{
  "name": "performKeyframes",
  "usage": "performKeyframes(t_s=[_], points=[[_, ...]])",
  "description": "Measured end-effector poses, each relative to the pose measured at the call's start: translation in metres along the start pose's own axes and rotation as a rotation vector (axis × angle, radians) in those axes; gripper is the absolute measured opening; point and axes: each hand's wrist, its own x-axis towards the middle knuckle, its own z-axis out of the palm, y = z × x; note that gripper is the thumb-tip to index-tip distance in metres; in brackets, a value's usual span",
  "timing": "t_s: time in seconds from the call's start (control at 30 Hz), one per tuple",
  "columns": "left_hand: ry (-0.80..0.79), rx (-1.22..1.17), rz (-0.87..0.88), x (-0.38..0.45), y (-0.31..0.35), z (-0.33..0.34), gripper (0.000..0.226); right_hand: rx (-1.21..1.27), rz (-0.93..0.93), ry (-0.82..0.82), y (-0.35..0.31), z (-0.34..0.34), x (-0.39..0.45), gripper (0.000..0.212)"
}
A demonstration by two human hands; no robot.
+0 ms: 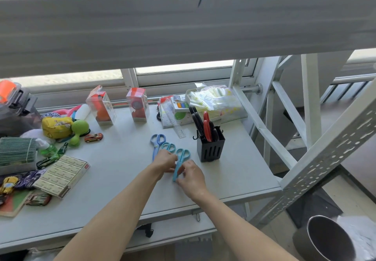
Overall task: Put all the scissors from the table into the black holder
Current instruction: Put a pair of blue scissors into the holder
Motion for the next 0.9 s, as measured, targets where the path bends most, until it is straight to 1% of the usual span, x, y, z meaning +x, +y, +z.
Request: performKeyframes(t_s=[0.1, 0.2, 0.27, 0.4, 0.5, 0.6, 0.73, 0.83, 0.9], points=[[0.019, 0.031, -0.005, -0.001, 0.005, 0.003, 0.019, 0.081, 0.084, 0.023, 0.001, -0.004, 0.003, 0.015], [0.035, 0.027, -0.029, -0.004, 0.007, 0.006, 0.011, 0.147, 0.122, 0.028, 0.001, -0.007, 0.001, 0.016], [0.034, 0.039, -0.042, -0.005, 0.005, 0.009, 0.012, 0.224, 0.146, 0.034, 0.002, -0.008, -0.002, 0.022], [-0.039, 0.094, -0.002, -0.011, 0.000, 0.011, 0.025, 0.408, 0.203, 0.029, 0.006, -0.014, -0.006, 0.033], [-0.091, 0.069, 0.046, -0.019, 0.002, 0.011, 0.047, 0.480, 0.228, 0.013, 0.010, -0.020, -0.010, 0.033], [-0.133, 0.035, 0.099, -0.028, 0.004, 0.010, 0.062, 0.457, 0.165, 0.042, 0.014, -0.027, -0.018, 0.026], [-0.166, 0.060, 0.217, -0.038, 0.010, 0.012, 0.067, 0.446, 0.066, 0.184, 0.023, -0.044, -0.034, 0.010], [-0.214, 0.007, 0.288, -0.045, 0.019, 0.017, 0.052, 0.471, -0.081, 0.335, 0.029, -0.063, -0.046, 0.005], [-0.141, 0.073, 0.328, -0.046, 0.024, 0.021, 0.038, 0.500, -0.166, 0.450, 0.031, -0.082, -0.050, 0.005]])
